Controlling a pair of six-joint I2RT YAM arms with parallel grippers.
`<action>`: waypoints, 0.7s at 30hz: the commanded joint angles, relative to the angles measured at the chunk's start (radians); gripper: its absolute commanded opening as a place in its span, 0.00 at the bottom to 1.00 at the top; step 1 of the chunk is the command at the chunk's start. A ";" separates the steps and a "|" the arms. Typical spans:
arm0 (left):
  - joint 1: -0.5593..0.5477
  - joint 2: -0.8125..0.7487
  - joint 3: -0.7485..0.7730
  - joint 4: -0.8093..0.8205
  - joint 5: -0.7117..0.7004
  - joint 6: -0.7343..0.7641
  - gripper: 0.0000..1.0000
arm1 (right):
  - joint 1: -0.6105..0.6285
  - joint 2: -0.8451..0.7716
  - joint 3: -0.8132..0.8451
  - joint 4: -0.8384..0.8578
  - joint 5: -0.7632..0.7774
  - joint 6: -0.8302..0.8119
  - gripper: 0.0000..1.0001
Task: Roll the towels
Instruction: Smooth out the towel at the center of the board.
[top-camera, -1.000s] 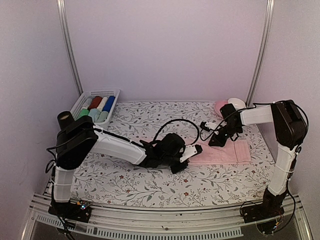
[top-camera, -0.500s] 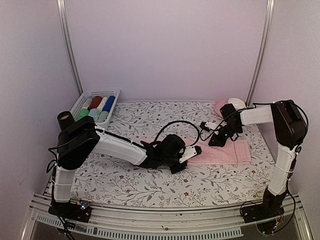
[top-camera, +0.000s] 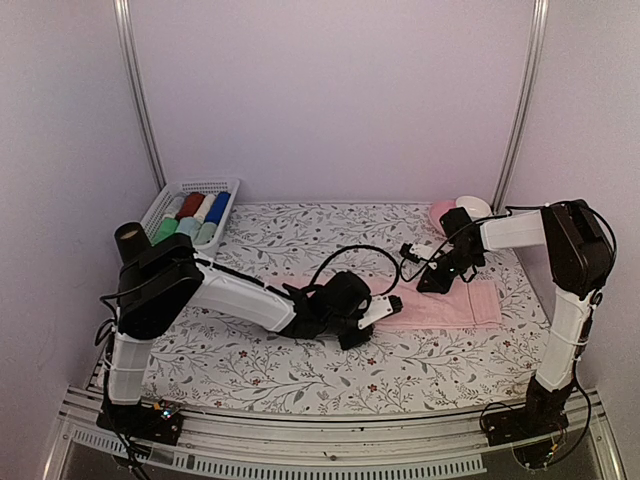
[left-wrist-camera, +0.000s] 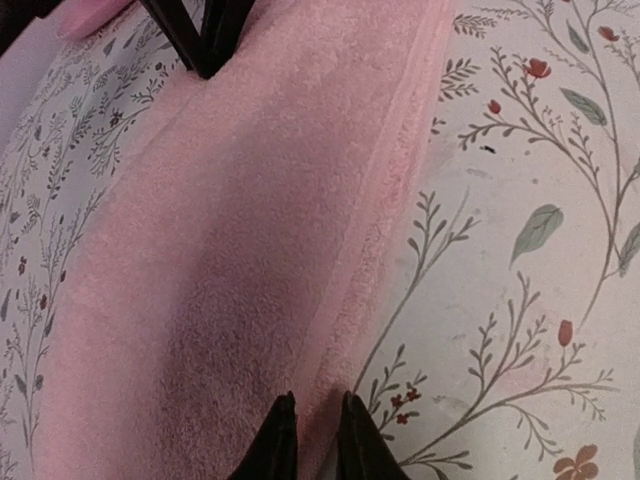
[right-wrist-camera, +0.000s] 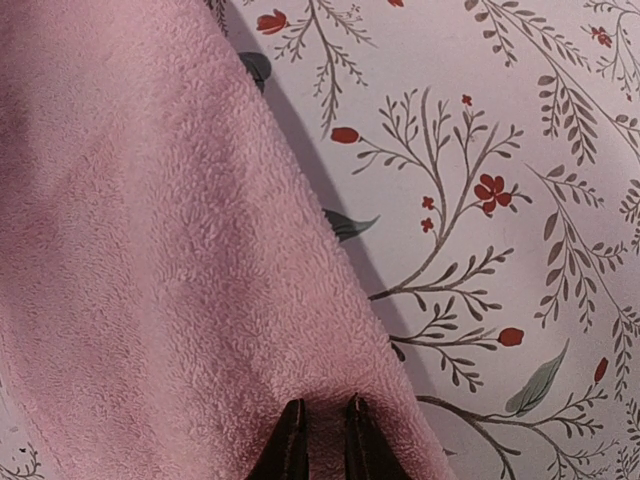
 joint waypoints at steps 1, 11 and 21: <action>0.001 0.029 0.009 -0.014 -0.005 0.005 0.16 | 0.004 0.033 -0.006 -0.005 0.011 -0.003 0.12; 0.006 0.029 0.006 0.005 -0.009 -0.001 0.14 | 0.007 0.035 -0.005 -0.008 0.005 -0.005 0.13; 0.007 0.007 -0.023 0.051 -0.035 -0.004 0.13 | 0.006 0.042 -0.005 -0.010 0.006 -0.007 0.12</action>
